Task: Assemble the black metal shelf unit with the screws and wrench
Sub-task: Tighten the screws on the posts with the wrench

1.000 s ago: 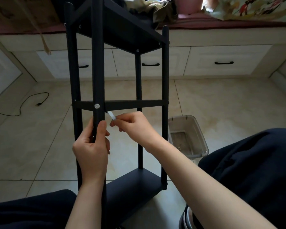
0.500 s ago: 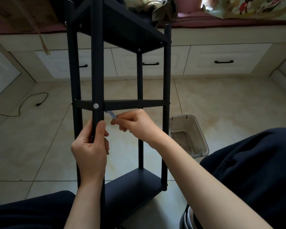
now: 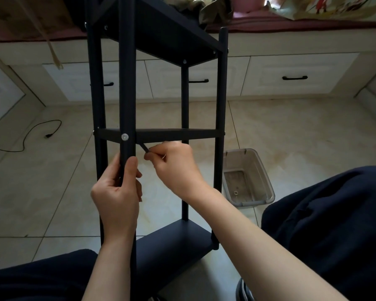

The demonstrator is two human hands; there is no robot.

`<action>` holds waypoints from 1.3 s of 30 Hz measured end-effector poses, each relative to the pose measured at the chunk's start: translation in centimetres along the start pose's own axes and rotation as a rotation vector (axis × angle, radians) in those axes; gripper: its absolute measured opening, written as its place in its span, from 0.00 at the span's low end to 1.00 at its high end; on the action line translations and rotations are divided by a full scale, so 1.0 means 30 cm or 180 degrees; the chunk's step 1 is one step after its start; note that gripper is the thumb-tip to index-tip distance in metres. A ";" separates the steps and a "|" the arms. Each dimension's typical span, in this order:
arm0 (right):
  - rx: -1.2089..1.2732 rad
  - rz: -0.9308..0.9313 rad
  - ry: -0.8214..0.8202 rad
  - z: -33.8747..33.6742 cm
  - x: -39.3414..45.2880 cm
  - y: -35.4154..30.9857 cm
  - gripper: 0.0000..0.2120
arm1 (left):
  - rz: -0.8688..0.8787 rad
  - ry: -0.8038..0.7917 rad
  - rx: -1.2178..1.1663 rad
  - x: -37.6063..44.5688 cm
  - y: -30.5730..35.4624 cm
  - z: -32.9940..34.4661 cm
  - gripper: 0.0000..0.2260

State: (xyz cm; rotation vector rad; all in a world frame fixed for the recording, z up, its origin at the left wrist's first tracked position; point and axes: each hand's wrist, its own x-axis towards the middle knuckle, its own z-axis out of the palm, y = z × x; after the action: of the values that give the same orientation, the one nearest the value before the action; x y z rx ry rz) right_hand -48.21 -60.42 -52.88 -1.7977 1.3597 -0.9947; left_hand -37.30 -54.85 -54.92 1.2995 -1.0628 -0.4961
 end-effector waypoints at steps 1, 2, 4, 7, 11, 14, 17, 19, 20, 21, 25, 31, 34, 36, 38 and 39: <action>0.0023 0.0027 -0.0021 0.001 0.000 -0.003 0.09 | -0.0003 -0.0003 0.0000 -0.001 0.000 -0.001 0.18; 0.0081 0.0074 -0.0057 0.000 0.002 -0.004 0.09 | -0.0008 -0.0002 -0.0004 -0.003 0.002 -0.001 0.17; 0.0196 0.0168 -0.0108 -0.010 0.002 -0.001 0.10 | -0.0013 -0.0001 0.0003 -0.005 0.004 0.000 0.17; 0.0144 0.0129 -0.0016 -0.022 -0.007 0.007 0.10 | -0.0001 -0.0001 0.0042 -0.007 0.003 0.001 0.15; 0.0347 0.0200 0.0050 -0.011 -0.014 -0.007 0.10 | 0.0007 -0.0021 0.0104 -0.007 -0.002 0.001 0.15; 0.0407 0.0330 0.0045 -0.011 -0.013 -0.008 0.09 | 0.0001 -0.0036 0.0090 -0.008 0.000 0.004 0.15; 0.0557 0.0396 0.0071 -0.018 -0.017 -0.002 0.09 | 0.0021 -0.0064 0.0107 -0.008 0.001 0.003 0.15; 0.0588 0.0407 0.0049 -0.014 -0.016 -0.004 0.09 | 0.0033 -0.0079 0.0110 -0.009 0.002 0.003 0.16; 0.0572 0.0371 0.0045 -0.010 -0.015 -0.004 0.09 | 0.0035 -0.0086 0.0117 -0.009 0.004 0.004 0.15; 0.0543 0.0316 0.0053 -0.003 -0.013 -0.003 0.09 | 0.0035 -0.0087 0.0122 -0.009 0.005 0.005 0.15; 0.0535 0.0055 0.0235 0.031 -0.008 0.016 0.09 | 0.0011 -0.0048 0.0120 -0.010 0.006 0.007 0.14; 0.0580 -0.0502 0.0813 0.118 0.000 0.057 0.08 | 0.0006 -0.0021 0.0008 -0.010 0.005 0.004 0.15; 0.0764 -0.0552 0.0863 0.160 0.021 0.063 0.08 | 0.0028 -0.0012 -0.0019 -0.007 0.003 0.000 0.17; 0.0809 -0.0635 0.0910 0.178 0.041 0.063 0.07 | 0.0008 0.0011 -0.0024 -0.004 -0.003 -0.003 0.16; 0.0786 -0.0735 0.0977 0.189 0.058 0.066 0.06 | -0.0027 0.0041 -0.0018 -0.001 -0.012 -0.008 0.14; 0.0781 -0.0755 0.0990 0.194 0.062 0.067 0.06 | -0.0038 0.0046 -0.0012 0.000 -0.016 -0.010 0.14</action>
State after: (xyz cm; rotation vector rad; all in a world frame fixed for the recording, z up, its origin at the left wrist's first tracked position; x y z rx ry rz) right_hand -43.76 -62.34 -57.11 -1.6925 1.1537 -1.5508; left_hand -36.92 -54.82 -55.32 1.3050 -1.0423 -0.4965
